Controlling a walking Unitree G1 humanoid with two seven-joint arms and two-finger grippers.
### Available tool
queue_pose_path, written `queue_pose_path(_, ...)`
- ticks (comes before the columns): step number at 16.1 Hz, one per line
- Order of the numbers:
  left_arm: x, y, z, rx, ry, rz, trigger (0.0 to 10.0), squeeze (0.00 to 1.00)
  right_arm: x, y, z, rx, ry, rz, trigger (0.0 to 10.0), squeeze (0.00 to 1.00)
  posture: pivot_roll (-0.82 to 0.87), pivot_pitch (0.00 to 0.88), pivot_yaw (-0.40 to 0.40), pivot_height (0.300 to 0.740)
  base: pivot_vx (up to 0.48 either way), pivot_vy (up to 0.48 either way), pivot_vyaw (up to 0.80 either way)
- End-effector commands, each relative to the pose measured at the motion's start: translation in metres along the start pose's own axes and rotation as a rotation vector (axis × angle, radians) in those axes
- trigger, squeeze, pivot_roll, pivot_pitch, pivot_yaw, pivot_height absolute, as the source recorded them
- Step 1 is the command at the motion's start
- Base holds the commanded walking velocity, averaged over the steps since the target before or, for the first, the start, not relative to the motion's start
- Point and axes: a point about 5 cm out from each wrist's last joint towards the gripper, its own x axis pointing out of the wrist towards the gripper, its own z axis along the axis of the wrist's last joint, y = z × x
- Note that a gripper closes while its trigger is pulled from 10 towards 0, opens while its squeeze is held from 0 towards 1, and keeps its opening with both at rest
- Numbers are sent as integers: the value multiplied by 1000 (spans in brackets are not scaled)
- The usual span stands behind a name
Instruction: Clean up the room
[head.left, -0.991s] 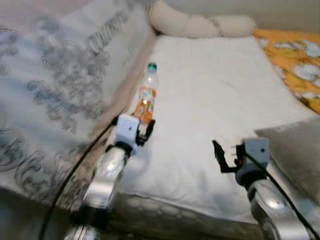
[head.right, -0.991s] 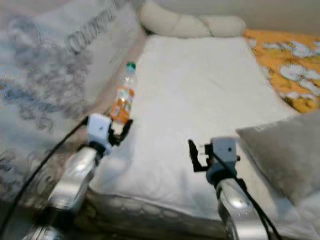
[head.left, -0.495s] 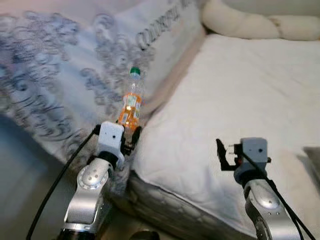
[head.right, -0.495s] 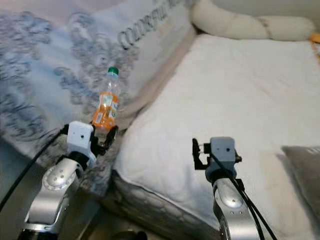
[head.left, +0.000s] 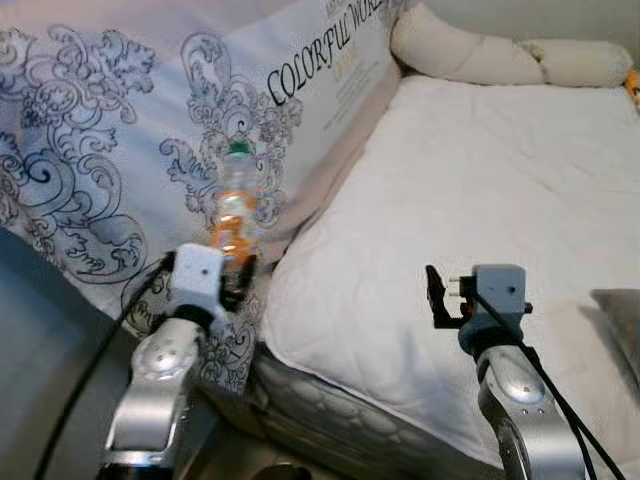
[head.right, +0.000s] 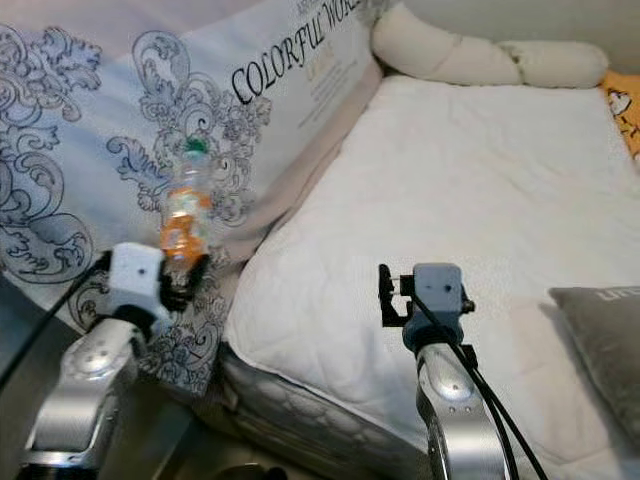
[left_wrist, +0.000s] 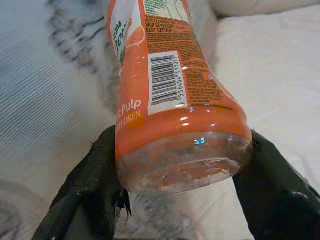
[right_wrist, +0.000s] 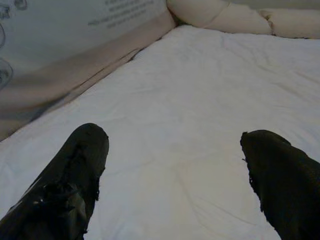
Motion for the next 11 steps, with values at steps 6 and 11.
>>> queue_pose_path(6,1,-11,-1,-11,12,-29,10000,0,-2,-6,-3,34,44,-1,10000,0,-31,0,52,740,0,-459,0)
queue_pose_path(11,8,-11,3,-8,21,-39,10000,0,-5,6,-6,30,74,134,10000,0,-26,0,62,740,0,0,640)
